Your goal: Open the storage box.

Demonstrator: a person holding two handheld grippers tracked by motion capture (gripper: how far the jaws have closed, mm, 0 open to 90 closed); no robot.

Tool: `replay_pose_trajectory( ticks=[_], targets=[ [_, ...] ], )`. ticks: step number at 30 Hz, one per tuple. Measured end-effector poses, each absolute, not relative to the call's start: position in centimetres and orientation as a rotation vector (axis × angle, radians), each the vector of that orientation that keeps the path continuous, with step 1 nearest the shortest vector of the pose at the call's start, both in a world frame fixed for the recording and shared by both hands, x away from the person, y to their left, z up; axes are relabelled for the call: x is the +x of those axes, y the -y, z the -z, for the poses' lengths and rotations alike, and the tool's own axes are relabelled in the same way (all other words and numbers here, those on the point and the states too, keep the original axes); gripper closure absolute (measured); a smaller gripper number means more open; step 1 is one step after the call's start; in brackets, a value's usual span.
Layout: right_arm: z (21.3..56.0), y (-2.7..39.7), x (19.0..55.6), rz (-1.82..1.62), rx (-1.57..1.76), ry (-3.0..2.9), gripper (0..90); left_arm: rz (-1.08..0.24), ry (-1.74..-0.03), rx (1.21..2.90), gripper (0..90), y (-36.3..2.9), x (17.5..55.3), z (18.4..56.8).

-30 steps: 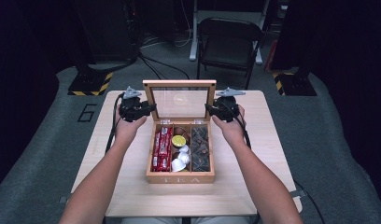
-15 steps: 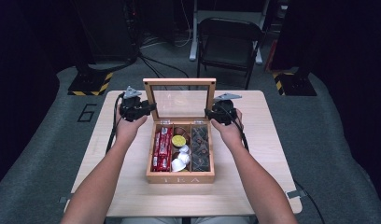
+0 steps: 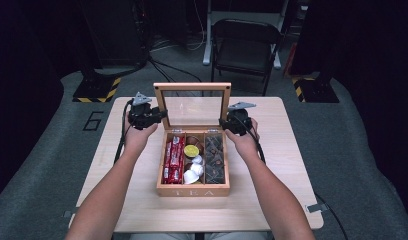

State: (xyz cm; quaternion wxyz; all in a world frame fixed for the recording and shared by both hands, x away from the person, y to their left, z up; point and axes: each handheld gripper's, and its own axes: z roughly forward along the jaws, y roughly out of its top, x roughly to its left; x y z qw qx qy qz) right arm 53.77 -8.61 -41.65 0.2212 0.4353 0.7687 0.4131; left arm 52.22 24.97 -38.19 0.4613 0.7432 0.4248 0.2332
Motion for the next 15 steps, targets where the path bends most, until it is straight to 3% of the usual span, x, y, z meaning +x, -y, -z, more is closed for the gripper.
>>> replay_pose_trajectory(
  ticks=[15],
  targets=[
    [41.80,8.69,53.81,-1.160,1.214,-2.116,64.5,-0.571,-1.049,1.825,64.5,-24.98,52.33,38.25]
  ],
)
